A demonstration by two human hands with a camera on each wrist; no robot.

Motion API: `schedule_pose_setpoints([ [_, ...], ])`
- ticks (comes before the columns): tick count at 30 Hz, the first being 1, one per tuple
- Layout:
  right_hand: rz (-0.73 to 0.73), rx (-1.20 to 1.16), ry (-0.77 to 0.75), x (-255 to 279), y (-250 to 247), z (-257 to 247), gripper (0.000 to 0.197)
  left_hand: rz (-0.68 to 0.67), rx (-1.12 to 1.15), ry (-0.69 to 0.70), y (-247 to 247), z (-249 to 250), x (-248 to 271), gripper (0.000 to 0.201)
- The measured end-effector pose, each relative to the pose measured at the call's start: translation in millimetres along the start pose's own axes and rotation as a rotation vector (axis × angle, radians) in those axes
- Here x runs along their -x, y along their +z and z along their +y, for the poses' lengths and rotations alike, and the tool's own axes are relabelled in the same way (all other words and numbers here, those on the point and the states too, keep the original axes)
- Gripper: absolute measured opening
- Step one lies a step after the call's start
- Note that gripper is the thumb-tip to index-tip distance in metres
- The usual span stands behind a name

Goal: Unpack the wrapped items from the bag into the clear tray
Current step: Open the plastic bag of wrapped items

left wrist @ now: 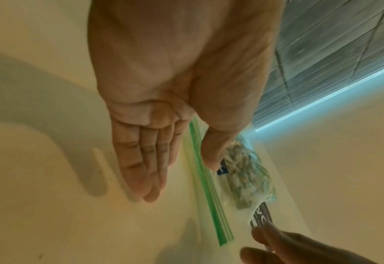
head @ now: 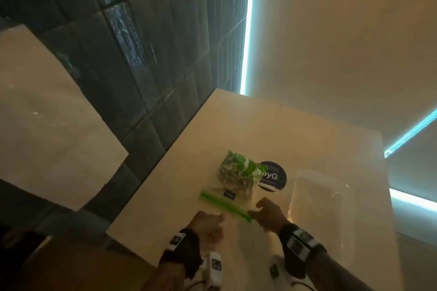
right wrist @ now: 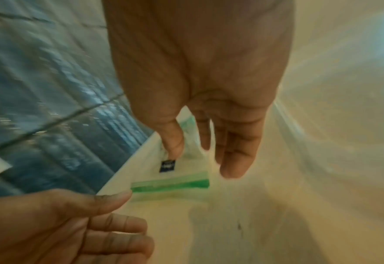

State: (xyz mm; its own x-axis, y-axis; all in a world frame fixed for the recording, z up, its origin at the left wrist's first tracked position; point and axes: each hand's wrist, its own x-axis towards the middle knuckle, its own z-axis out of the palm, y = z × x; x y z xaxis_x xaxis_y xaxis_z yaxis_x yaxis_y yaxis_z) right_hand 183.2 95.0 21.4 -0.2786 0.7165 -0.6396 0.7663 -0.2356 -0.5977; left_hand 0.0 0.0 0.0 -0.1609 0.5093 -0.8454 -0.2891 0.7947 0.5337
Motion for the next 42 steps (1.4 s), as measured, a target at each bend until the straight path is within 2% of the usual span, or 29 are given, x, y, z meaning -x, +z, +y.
schedule_pose_setpoints([
  [2,0.016,-0.135,0.149,-6,9,-4,0.041,-0.016,0.105,-0.011,7,1,-2,0.026],
  [5,-0.003,-0.275,0.223,-7,17,-10,0.023,-0.028,0.265,-0.002,13,2,-6,0.021],
  [8,-0.034,-0.433,0.205,1,19,-12,0.018,-0.017,0.354,0.062,15,11,-3,0.011],
  [10,-0.098,-0.568,0.197,8,18,-12,0.018,0.006,0.363,0.145,17,17,2,0.015],
  [16,-0.33,-0.764,0.14,29,6,-15,0.024,0.088,0.238,0.419,14,33,21,0.019],
  [19,-0.412,-0.694,0.103,41,-7,-17,0.022,0.071,0.195,0.479,16,41,31,0.017],
  [21,-0.408,-0.497,0.052,48,-20,-19,0.026,0.019,0.159,0.501,16,46,37,0.02],
  [22,-0.359,-0.353,0.001,50,-26,-22,0.03,-0.013,0.143,0.506,15,49,40,0.024],
  [24,-0.17,-0.115,-0.159,51,-34,-30,0.033,-0.054,0.107,0.522,15,51,43,0.027],
  [26,0.035,-0.03,-0.364,50,-37,-40,0.026,-0.092,0.081,0.54,16,53,46,0.03],
  [27,0.085,-0.022,-0.449,49,-36,-46,0.021,-0.114,0.07,0.549,17,53,48,0.031],
  [29,0.08,-0.01,-0.54,47,-31,-52,0.023,-0.149,0.05,0.563,21,54,53,0.033],
  [31,0.062,0.009,-0.552,44,-27,-52,0.034,-0.15,0.034,0.559,24,55,56,0.043],
  [32,0.069,0.026,-0.562,44,-26,-52,0.035,-0.136,0.036,0.557,25,55,57,0.042],
  [36,0.092,0.046,-0.6,46,-25,-49,0.028,-0.104,0.092,0.55,24,52,56,0.027],
  [42,-0.009,-0.011,-0.589,45,-22,-42,0.023,-0.09,0.115,0.534,26,48,54,0.03],
])
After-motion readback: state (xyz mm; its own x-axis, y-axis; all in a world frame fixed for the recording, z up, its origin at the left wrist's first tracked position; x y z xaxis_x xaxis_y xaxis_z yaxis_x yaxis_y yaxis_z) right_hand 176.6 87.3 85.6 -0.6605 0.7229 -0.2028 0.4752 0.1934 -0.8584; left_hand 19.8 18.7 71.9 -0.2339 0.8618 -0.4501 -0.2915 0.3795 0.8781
